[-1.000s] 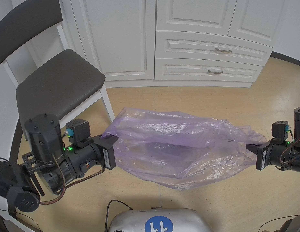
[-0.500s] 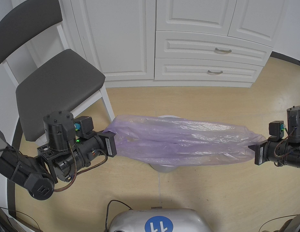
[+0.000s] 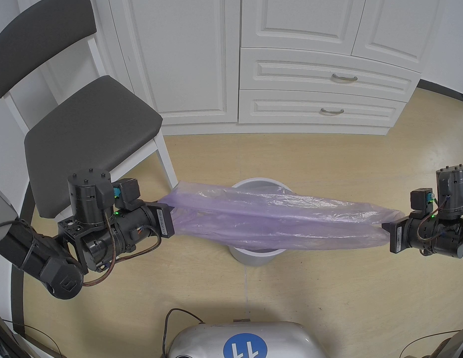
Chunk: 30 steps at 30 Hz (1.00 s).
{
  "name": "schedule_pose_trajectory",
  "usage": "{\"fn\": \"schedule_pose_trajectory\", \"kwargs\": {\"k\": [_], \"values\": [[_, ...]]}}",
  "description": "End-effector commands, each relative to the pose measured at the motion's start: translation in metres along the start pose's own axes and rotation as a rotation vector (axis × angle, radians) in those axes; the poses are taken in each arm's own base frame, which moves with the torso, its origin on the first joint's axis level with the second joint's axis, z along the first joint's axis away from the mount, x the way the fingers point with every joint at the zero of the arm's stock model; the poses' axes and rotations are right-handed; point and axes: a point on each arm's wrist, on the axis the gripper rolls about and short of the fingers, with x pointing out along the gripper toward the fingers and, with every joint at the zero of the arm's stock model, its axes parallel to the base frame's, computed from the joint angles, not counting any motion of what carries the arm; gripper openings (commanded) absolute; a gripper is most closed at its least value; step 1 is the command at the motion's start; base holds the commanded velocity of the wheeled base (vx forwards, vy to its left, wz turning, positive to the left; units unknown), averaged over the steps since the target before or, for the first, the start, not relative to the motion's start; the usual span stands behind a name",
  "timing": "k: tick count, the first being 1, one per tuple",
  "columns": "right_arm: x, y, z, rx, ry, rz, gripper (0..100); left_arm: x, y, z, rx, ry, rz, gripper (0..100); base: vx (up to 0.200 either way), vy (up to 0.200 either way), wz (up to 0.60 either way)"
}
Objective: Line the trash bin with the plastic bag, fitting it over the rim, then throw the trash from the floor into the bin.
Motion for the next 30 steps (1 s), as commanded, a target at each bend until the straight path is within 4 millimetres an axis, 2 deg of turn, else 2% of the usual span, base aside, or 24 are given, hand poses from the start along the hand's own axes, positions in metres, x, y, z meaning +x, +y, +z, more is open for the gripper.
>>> {"fn": "schedule_pose_trajectory", "kwargs": {"k": [1,9,16,18,23,24,26,29,30], "values": [[0.002,-0.006,-0.006,-0.035,0.028,-0.024,0,-0.001,0.001,0.0,-0.002,-0.002,0.005,0,0.0,0.0,0.0],[0.0,-0.008,-0.008,-0.057,0.027,-0.028,0,-0.004,-0.001,0.0,0.002,-0.008,-0.003,0,0.0,0.0,0.0],[-0.006,-0.006,-0.001,-0.093,-0.02,-0.017,0,-0.011,-0.008,-0.005,0.051,0.007,-0.025,0,0.0,0.0,0.0],[-0.001,-0.005,0.002,-0.137,-0.038,-0.003,0,-0.005,-0.009,-0.004,0.079,0.006,-0.043,0,0.0,0.0,0.0],[0.032,-0.001,0.02,-0.231,-0.123,0.059,0,0.034,-0.01,-0.005,0.179,0.007,-0.078,0,0.0,0.0,0.0],[0.035,0.0,0.021,-0.236,-0.127,0.061,0,0.037,-0.01,-0.005,0.184,0.003,-0.079,0,0.0,0.0,0.0],[0.049,0.009,0.023,-0.251,-0.153,0.08,0,0.05,-0.019,-0.004,0.196,-0.012,-0.107,0,0.0,0.0,0.0],[0.055,0.019,0.022,-0.257,-0.173,0.108,0,0.053,-0.03,-0.002,0.201,-0.024,-0.137,0,0.0,0.0,0.0],[0.059,0.029,0.02,-0.243,-0.2,0.139,0,0.054,-0.044,0.0,0.207,-0.041,-0.175,0,0.0,0.0,0.0]]}}
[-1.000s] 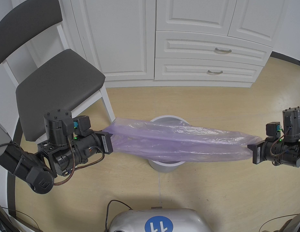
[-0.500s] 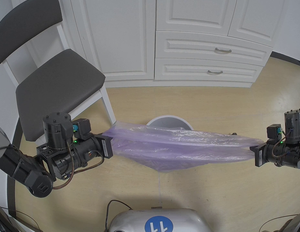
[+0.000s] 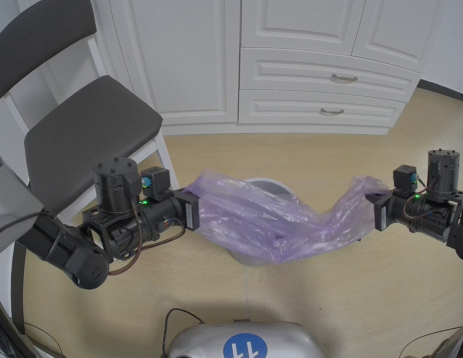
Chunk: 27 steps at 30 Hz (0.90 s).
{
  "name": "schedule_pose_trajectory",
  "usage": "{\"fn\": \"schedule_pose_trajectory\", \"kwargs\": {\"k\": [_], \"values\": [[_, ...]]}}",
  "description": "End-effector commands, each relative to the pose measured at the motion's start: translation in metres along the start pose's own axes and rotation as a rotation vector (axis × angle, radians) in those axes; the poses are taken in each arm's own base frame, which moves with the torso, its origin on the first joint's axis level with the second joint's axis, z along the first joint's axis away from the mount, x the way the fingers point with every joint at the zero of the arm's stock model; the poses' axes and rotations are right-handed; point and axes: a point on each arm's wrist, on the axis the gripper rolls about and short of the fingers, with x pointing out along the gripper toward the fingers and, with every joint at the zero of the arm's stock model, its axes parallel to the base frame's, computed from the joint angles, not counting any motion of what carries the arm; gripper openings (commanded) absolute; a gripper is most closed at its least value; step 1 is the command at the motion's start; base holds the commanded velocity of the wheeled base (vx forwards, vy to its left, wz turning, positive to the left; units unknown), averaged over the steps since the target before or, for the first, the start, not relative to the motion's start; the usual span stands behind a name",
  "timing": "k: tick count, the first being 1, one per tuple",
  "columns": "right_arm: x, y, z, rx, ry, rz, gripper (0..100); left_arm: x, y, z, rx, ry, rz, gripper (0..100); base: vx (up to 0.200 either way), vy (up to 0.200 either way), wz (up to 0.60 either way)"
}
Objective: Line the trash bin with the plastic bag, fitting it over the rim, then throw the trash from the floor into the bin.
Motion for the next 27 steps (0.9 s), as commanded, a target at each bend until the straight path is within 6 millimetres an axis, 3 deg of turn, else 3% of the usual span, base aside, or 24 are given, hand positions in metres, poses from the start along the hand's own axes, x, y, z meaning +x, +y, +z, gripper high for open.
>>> {"fn": "schedule_pose_trajectory", "kwargs": {"k": [1,6,11,17,27], "values": [[0.027,0.025,-0.01,0.019,0.003,0.08,0,0.02,-0.028,-0.002,0.015,-0.011,-0.084,0,0.0,0.0,0.0],[0.02,0.046,0.005,0.154,-0.117,0.177,0,0.017,-0.057,0.001,-0.03,-0.065,-0.16,0,0.0,0.0,0.0],[-0.003,0.07,0.017,0.241,-0.172,0.341,0,0.003,-0.09,-0.002,-0.169,-0.147,-0.212,0,0.0,0.0,0.0],[0.006,0.086,0.013,0.294,-0.134,0.391,0,-0.002,-0.096,-0.012,-0.195,-0.169,-0.188,0,0.0,0.0,0.0],[0.035,0.096,0.013,0.411,-0.083,0.396,0,0.018,-0.093,-0.028,-0.201,-0.15,-0.163,0,0.0,0.0,0.0]]}}
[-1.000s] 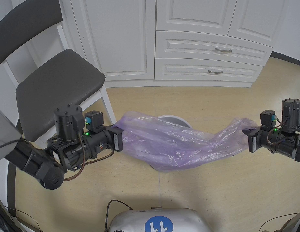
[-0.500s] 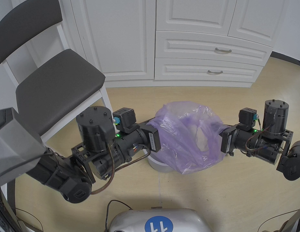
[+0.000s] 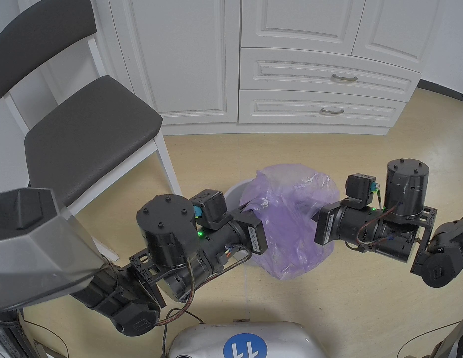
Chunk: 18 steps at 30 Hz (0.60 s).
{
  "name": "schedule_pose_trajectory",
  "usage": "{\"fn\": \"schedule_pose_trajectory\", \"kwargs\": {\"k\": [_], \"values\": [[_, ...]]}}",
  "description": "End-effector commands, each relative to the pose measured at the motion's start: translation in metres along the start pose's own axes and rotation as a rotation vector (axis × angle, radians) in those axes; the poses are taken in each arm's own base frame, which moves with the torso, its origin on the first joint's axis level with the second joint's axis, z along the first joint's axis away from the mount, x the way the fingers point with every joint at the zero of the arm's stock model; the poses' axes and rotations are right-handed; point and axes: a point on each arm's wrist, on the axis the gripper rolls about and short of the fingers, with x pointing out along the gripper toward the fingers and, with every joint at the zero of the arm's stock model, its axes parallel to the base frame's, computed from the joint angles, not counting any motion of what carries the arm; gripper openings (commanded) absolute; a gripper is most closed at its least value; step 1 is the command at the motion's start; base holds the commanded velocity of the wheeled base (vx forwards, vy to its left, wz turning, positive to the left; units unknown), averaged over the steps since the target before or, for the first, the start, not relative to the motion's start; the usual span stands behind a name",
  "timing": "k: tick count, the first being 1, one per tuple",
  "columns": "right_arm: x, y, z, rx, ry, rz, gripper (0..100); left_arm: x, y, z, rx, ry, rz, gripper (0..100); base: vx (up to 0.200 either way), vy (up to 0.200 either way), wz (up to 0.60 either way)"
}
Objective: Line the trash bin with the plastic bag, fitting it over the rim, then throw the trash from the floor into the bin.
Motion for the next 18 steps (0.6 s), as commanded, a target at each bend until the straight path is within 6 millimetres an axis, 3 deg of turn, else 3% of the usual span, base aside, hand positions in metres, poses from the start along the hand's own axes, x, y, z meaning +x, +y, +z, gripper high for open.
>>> {"fn": "schedule_pose_trajectory", "kwargs": {"k": [1,8,18], "values": [[0.021,-0.004,-0.007,0.051,0.029,-0.012,0,0.005,0.007,-0.009,0.001,0.017,0.02,0,0.0,0.0,0.0],[0.053,-0.014,-0.019,0.136,0.01,-0.028,0,0.011,0.022,-0.014,0.003,0.035,0.056,0,0.0,0.0,0.0],[0.093,-0.027,-0.048,0.238,0.03,-0.041,0,0.028,0.044,-0.045,0.003,0.093,0.106,0,0.0,0.0,0.0]]}}
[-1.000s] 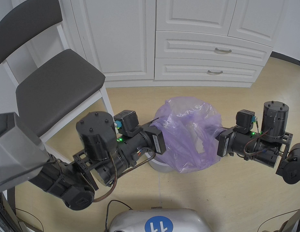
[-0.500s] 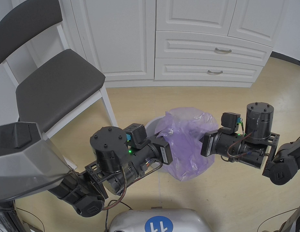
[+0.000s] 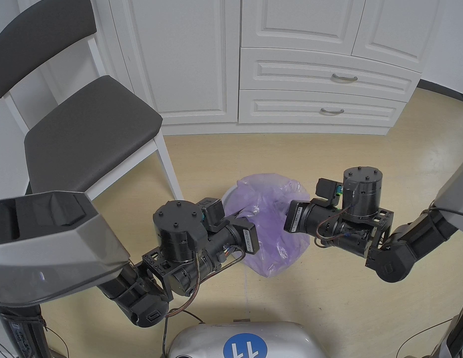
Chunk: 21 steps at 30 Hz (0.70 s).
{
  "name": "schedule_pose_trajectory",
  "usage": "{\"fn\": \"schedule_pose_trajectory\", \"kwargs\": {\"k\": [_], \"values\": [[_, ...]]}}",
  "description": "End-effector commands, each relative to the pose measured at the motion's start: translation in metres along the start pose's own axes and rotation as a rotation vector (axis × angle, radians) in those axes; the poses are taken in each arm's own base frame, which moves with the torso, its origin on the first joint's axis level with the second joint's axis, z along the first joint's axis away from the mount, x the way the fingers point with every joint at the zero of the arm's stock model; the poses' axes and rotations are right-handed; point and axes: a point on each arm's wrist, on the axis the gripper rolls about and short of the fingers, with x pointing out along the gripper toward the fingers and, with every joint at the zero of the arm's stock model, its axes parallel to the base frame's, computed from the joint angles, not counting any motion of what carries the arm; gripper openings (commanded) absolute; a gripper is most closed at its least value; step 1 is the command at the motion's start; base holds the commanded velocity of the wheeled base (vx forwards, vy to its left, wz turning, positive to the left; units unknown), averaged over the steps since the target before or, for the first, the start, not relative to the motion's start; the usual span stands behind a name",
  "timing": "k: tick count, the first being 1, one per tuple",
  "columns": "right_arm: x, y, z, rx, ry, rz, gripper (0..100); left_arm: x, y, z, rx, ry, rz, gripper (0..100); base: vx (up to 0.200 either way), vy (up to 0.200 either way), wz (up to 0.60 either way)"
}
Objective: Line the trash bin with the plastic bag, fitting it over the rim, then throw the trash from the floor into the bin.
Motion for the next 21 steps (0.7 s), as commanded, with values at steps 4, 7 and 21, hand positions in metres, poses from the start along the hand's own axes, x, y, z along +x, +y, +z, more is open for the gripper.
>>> {"fn": "schedule_pose_trajectory", "kwargs": {"k": [4,7,21], "values": [[0.03,-0.025,-0.022,0.052,0.037,-0.051,0,0.021,0.027,-0.025,-0.022,0.038,0.061,0,0.0,0.0,0.0],[0.034,-0.031,-0.023,0.057,0.035,-0.062,0,0.029,0.036,-0.027,-0.064,0.029,0.08,0,0.0,0.0,0.0],[0.068,-0.046,-0.027,0.283,0.001,-0.068,0,0.05,0.074,-0.02,-0.184,-0.054,0.148,0,0.0,0.0,0.0]]}}
